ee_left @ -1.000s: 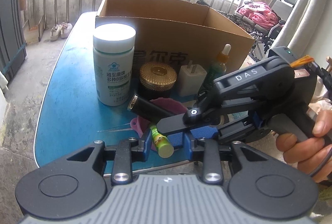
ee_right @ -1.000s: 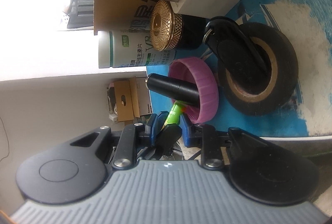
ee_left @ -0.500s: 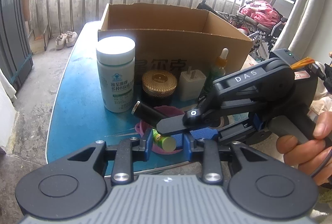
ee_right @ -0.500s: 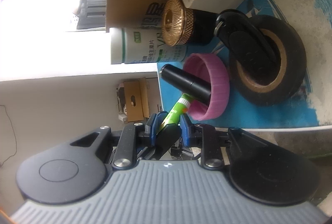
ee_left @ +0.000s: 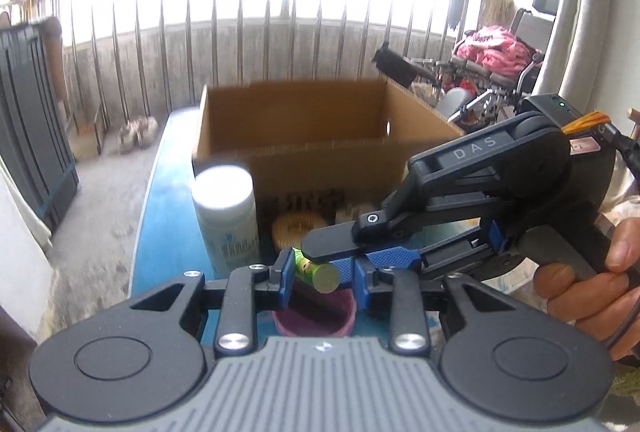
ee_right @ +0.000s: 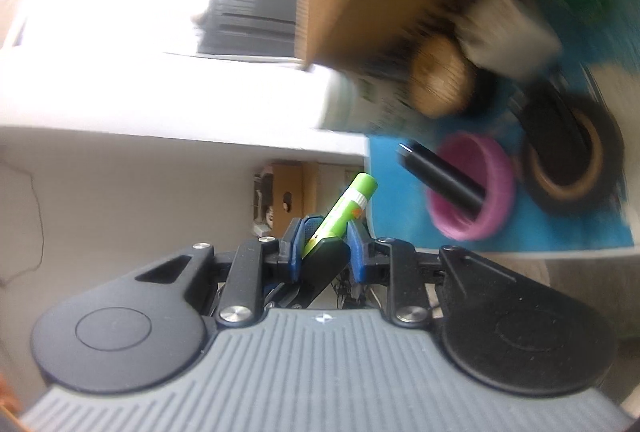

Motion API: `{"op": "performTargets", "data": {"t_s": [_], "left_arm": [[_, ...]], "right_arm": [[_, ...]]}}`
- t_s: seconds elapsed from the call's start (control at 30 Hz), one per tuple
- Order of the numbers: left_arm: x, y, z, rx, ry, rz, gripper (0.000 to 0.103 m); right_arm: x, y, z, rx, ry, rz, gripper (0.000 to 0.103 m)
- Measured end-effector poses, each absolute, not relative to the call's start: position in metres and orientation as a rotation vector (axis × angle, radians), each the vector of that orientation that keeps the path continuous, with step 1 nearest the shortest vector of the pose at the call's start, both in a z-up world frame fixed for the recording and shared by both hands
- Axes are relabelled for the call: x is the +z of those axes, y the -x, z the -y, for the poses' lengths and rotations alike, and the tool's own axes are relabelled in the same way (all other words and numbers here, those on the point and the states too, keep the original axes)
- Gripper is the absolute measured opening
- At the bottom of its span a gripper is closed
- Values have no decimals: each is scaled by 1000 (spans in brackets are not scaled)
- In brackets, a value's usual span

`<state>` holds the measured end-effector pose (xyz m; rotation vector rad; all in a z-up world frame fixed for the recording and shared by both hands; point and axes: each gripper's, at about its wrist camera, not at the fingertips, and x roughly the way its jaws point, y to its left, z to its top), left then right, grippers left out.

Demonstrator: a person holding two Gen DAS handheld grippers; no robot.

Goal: Organize rigid objects
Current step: 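Carry the glue stick into the cardboard box and open the right tool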

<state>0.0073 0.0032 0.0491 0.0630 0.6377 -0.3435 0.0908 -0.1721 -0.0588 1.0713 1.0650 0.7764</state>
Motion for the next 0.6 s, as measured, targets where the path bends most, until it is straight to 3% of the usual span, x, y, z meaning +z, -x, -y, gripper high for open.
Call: {"op": "performTargets", "data": {"t_s": [0.33, 0.6], "left_arm": [[115, -75, 11, -342, -62, -566, 29], [108, -183, 12, -338, -29, -732, 28]], "right_arm": [[19, -166, 186, 772, -945, -942, 23], [8, -272, 180, 686, -891, -1032, 22]]}}
